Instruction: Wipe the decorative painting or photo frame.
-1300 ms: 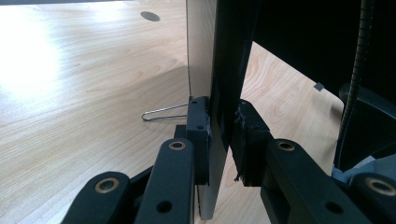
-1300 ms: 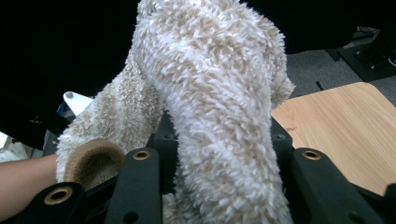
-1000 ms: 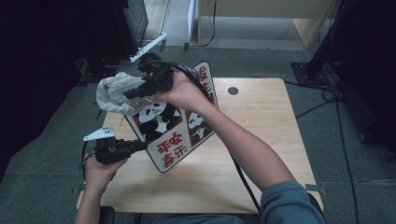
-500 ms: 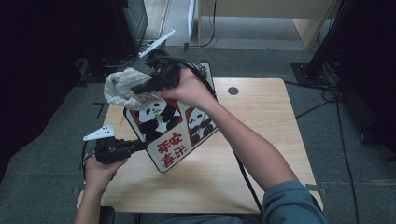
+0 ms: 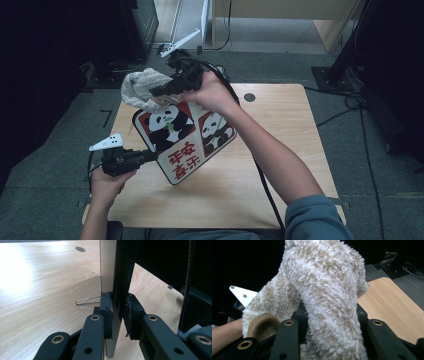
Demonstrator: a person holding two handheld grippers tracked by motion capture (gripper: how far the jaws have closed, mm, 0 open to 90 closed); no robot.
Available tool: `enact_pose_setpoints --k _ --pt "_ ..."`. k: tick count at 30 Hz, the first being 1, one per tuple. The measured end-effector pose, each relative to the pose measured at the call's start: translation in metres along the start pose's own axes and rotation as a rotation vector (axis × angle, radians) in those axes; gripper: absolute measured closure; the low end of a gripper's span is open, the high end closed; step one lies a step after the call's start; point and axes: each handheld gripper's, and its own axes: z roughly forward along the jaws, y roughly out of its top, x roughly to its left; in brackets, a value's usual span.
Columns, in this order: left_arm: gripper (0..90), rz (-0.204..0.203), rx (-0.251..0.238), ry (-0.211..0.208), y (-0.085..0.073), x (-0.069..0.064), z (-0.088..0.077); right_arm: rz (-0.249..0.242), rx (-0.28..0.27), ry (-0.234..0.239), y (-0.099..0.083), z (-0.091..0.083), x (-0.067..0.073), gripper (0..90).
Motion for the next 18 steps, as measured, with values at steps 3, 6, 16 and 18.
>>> enact_pose_setpoints --k 3,6,16,18 --pt "78.9 0.003 0.0 0.004 0.0 -0.001 0.0 0.006 0.0 -0.007 -0.001 -0.003 -0.002 61.9" --pt "78.9 0.004 0.003 0.005 0.0 -0.002 0.0 0.01 0.0 -0.008 -0.002 -0.005 -0.005 61.9" --pt "78.9 0.002 -0.001 0.003 0.0 -0.001 0.0 0.031 -0.002 -0.016 -0.005 -0.012 -0.011 61.7" --pt "78.9 0.001 -0.002 0.002 0.0 -0.001 0.0 0.028 -0.006 -0.018 -0.005 -0.012 -0.012 61.7"
